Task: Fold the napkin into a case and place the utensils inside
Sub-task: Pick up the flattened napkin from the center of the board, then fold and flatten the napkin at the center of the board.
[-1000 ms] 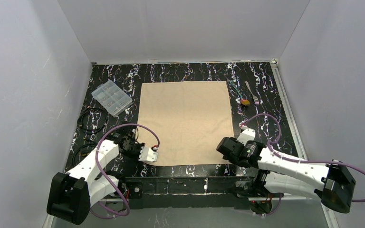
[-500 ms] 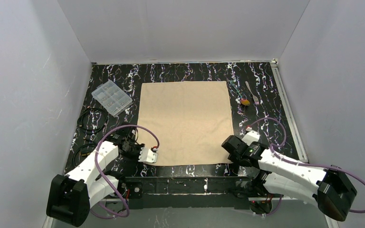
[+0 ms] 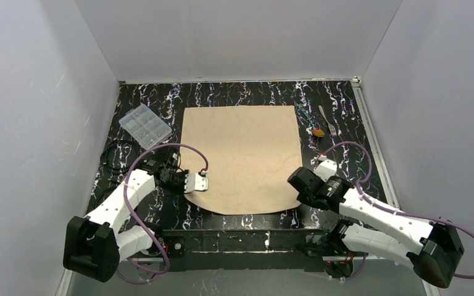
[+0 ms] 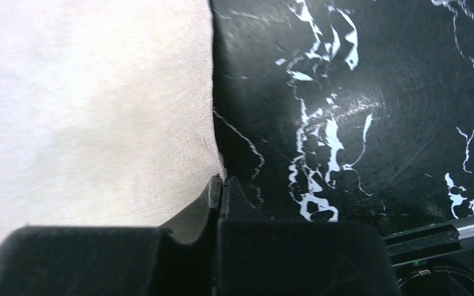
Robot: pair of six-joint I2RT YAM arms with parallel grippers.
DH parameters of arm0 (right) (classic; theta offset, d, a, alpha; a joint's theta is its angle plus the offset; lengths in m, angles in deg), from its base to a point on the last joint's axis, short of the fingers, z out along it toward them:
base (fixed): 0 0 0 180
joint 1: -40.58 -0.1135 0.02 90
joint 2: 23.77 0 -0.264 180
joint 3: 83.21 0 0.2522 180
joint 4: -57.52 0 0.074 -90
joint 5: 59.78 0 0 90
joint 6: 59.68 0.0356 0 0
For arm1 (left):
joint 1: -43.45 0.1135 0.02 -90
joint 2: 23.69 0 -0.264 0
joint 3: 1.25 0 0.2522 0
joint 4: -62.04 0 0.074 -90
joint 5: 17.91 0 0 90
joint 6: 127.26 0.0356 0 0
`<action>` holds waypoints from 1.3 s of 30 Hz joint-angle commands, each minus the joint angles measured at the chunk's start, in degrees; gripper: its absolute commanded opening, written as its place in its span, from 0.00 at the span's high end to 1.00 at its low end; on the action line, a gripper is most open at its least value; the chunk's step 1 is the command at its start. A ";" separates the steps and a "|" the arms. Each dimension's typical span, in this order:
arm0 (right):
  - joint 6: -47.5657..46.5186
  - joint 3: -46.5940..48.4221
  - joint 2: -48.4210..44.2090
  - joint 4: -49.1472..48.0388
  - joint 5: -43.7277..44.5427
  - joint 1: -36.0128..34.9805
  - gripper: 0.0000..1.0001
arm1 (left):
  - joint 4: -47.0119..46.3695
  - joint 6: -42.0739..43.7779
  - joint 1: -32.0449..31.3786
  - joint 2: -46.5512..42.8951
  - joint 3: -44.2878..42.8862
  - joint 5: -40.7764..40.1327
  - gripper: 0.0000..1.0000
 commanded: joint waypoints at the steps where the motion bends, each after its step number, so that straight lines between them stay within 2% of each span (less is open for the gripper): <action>1: -2.93 6.99 0.94 5.51 2.94 0.36 0.99 | 5.26 -6.03 -0.23 0.74 -5.76 4.33 1.00; 11: -7.27 16.96 2.48 7.86 6.18 1.80 0.99 | 8.03 -10.32 0.10 -2.96 -8.85 5.63 1.00; 16: -12.33 22.09 5.66 5.71 6.25 5.54 0.99 | 7.62 -14.22 1.64 -0.29 -14.75 8.77 1.00; 26: -20.42 25.47 10.09 -2.65 0.75 16.11 0.99 | 1.93 -16.83 4.73 4.53 -17.78 6.32 1.00; 31: -22.00 27.69 14.13 -6.16 -1.72 17.79 0.99 | -0.09 -18.02 7.10 6.81 -20.10 7.01 1.00; 39: -23.40 32.08 20.22 -10.33 -3.59 19.46 0.99 | -4.69 -20.60 7.53 10.79 -23.04 6.68 1.00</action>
